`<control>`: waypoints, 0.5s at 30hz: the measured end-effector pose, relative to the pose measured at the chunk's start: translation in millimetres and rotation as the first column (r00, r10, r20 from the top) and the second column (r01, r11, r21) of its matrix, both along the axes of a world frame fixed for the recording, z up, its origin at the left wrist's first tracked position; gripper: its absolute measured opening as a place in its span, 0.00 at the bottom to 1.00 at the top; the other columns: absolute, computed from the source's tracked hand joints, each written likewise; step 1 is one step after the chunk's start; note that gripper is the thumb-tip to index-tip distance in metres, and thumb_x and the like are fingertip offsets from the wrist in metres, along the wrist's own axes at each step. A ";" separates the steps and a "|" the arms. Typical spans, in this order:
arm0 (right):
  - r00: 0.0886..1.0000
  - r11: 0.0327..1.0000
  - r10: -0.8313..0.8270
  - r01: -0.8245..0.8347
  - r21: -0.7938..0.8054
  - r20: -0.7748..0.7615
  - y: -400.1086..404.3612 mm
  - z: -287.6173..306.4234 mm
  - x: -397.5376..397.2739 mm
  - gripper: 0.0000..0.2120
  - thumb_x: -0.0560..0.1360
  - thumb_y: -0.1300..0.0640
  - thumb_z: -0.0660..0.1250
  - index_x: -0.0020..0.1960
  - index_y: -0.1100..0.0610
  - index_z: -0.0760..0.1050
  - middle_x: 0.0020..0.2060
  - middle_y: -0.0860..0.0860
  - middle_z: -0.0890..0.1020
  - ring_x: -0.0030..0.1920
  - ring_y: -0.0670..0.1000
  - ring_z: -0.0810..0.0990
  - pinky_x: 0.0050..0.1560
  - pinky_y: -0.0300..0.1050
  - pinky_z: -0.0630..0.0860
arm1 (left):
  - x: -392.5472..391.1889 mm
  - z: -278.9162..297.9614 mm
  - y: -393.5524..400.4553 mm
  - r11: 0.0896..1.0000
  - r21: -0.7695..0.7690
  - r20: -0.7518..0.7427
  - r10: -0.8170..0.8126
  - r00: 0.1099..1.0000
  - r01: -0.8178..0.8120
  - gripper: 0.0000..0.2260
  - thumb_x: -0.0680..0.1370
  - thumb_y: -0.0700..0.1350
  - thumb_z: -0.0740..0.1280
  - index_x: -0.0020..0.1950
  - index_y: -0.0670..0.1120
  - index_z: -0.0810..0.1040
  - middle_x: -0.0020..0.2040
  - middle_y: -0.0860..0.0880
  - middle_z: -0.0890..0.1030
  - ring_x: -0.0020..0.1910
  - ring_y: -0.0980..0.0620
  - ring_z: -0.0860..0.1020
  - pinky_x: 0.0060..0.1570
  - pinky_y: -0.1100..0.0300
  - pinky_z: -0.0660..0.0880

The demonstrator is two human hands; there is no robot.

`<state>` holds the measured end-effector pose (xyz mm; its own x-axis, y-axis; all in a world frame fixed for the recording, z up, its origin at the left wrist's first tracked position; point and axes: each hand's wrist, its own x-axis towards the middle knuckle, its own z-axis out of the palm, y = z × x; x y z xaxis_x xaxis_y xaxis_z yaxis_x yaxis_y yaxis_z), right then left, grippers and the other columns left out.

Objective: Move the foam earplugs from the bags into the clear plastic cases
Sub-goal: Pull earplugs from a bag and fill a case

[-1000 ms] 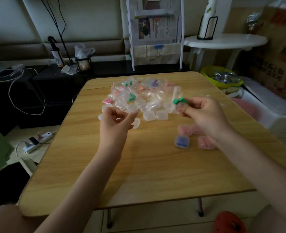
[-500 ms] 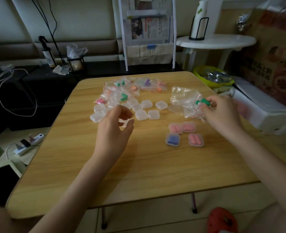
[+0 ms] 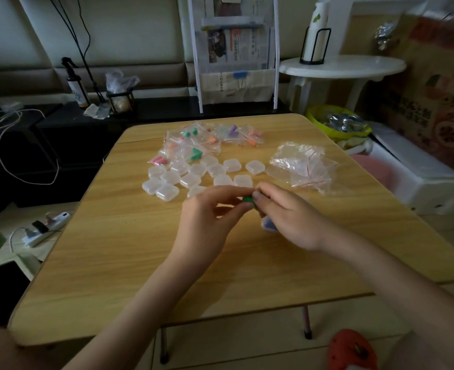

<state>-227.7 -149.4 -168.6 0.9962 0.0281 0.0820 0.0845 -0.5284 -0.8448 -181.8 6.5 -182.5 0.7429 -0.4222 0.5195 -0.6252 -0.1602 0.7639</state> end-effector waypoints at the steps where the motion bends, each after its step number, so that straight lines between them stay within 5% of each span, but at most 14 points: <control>1: 1.000 1.000 -0.003 0.003 0.023 -0.007 1.6 -0.4 1.3 0.11 0.82 0.53 0.53 0.45 0.54 0.70 0.29 0.42 0.73 0.29 0.40 0.69 0.38 0.43 0.67 | 0.9 -0.6 0.8 1.000 -0.007 -0.001 0.019 1.000 -0.019 0.11 0.72 0.37 0.72 0.52 0.47 0.83 0.45 0.55 0.84 0.45 0.60 0.81 0.47 0.62 0.79; 5: 1.000 0.992 -0.016 0.015 0.129 0.004 9.5 2.0 3.0 0.11 0.82 0.52 0.55 0.50 0.56 0.74 0.34 0.44 0.76 0.30 0.38 0.74 0.34 0.30 0.68 | 3.5 -3.8 3.0 0.997 0.031 0.104 0.064 0.992 -0.068 0.10 0.70 0.38 0.74 0.48 0.49 0.82 0.42 0.57 0.82 0.44 0.59 0.80 0.45 0.61 0.78; 11: 1.000 0.979 0.021 -0.020 0.203 0.000 12.5 2.8 5.7 0.07 0.80 0.56 0.61 0.52 0.56 0.77 0.33 0.43 0.79 0.33 0.38 0.76 0.31 0.32 0.69 | 3.1 -2.8 4.3 0.979 0.094 0.228 0.154 0.961 -0.179 0.13 0.69 0.42 0.75 0.46 0.53 0.75 0.42 0.61 0.77 0.45 0.58 0.76 0.43 0.66 0.72; 15: 0.997 0.965 -0.042 0.056 0.255 -0.062 11.5 7.1 13.5 0.10 0.81 0.60 0.58 0.49 0.55 0.77 0.34 0.50 0.75 0.32 0.42 0.73 0.29 0.34 0.66 | 6.6 -2.8 6.4 0.967 0.121 0.170 0.204 0.964 -0.226 0.18 0.67 0.44 0.76 0.51 0.51 0.72 0.45 0.58 0.77 0.48 0.55 0.76 0.44 0.62 0.74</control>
<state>-214.2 -137.9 -161.4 0.9991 -0.0357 0.0244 0.0127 -0.2962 -0.9551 -175.2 12.9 -185.4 0.7393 -0.3369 0.5831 -0.6730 -0.4009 0.6216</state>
